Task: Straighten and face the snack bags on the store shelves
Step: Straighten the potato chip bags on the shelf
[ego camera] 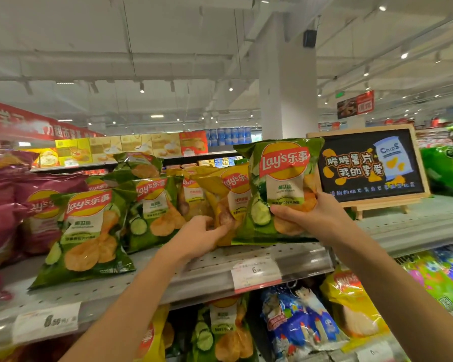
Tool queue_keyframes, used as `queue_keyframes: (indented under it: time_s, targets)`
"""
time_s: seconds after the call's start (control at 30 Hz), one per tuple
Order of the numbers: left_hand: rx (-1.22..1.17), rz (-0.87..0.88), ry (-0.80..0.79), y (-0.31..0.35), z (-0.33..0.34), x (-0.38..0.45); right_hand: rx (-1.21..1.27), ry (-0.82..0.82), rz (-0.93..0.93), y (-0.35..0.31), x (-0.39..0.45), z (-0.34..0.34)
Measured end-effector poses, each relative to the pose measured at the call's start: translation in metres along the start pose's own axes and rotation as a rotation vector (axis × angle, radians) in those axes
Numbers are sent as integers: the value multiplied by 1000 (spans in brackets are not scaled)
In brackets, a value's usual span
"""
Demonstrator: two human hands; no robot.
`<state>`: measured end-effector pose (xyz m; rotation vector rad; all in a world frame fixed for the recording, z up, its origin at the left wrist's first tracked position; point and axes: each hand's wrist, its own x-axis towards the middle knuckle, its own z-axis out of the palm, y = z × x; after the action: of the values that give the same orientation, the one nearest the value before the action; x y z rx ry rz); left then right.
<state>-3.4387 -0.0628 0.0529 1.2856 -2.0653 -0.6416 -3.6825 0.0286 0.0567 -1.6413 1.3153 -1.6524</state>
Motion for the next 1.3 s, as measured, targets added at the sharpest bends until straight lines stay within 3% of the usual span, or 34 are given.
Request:
queue_keyframes:
  time_s: [0.3,0.43,0.57,0.73,0.9,1.03,1.17,1.3]
  targets:
    - [705,152,523,-70,-41,-118,21,-110,-30,-22,12,100]
    - [733,171,634,-96,-51,-143,-48,-145,-48,-22,19,153]
    - [708,190,636,-108,-49,-148,-192,-185,49,-11,33,193]
    - [722,181,631,-110,-47,-148,-168,-309,171,4,42,206]
    - [624,130,599,-107,-47,-147,-316,-259,167,-3,35,202]
    - [267,120,669,-97,-52,-148,-604,-42,35,-15,5,188]
    - [1,213,876,-69,-36,-148,-399,164,-51,-18,-26,151]
    - [-234,304,708,-27,14,-131,-219,302,-20,-9,-59,92]
